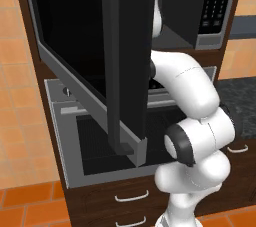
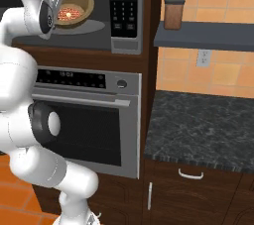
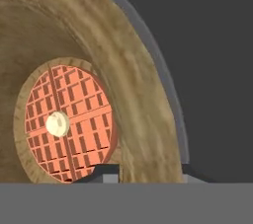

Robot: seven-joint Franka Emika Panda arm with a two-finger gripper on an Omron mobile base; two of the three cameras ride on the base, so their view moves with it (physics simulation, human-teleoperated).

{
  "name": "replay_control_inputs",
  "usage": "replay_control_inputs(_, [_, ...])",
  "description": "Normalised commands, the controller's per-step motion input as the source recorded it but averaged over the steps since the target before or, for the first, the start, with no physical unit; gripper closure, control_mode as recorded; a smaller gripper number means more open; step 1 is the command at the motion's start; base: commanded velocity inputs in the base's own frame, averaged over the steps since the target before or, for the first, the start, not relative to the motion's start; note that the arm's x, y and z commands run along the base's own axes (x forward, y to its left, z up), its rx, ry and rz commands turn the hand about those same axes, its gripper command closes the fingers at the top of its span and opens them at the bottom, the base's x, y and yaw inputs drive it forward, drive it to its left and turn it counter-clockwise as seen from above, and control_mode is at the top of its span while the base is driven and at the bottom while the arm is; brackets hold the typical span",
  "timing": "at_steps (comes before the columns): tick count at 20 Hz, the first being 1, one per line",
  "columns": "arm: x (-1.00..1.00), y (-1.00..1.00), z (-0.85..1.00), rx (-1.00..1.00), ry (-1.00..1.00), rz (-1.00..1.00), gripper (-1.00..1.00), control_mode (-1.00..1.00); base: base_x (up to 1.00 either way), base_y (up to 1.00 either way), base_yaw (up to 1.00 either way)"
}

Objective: Open the microwave, place the bowl with waffle inside the microwave, then close the microwave door and turn it on.

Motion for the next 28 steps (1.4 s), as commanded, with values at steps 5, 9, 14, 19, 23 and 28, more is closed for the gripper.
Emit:
replay_control_inputs(5, [0.07, 0.00, -0.47, 0.01, 0.06, 0.00, -1.00, -1.00, 0.00, 0.00, 0.00])
replay_control_inputs(9, [0.26, -0.01, -0.36, 0.07, 0.02, 0.01, -1.00, -1.00, 0.00, 0.00, 0.00])
replay_control_inputs(14, [0.02, -0.06, 0.12, 0.13, -0.02, 0.04, -1.00, -1.00, 0.00, 0.00, 0.00])
replay_control_inputs(19, [-0.23, -0.05, 0.45, 0.16, -0.09, 0.05, -1.00, -1.00, 0.00, 0.00, 0.00])
replay_control_inputs(23, [-0.90, -0.44, 0.35, 0.01, -0.02, 0.05, -1.00, -1.00, 0.00, 0.00, 0.00])
replay_control_inputs(28, [-1.00, -0.53, 0.05, -0.09, -0.01, 0.09, -1.00, -1.00, 0.00, 0.00, 0.00])
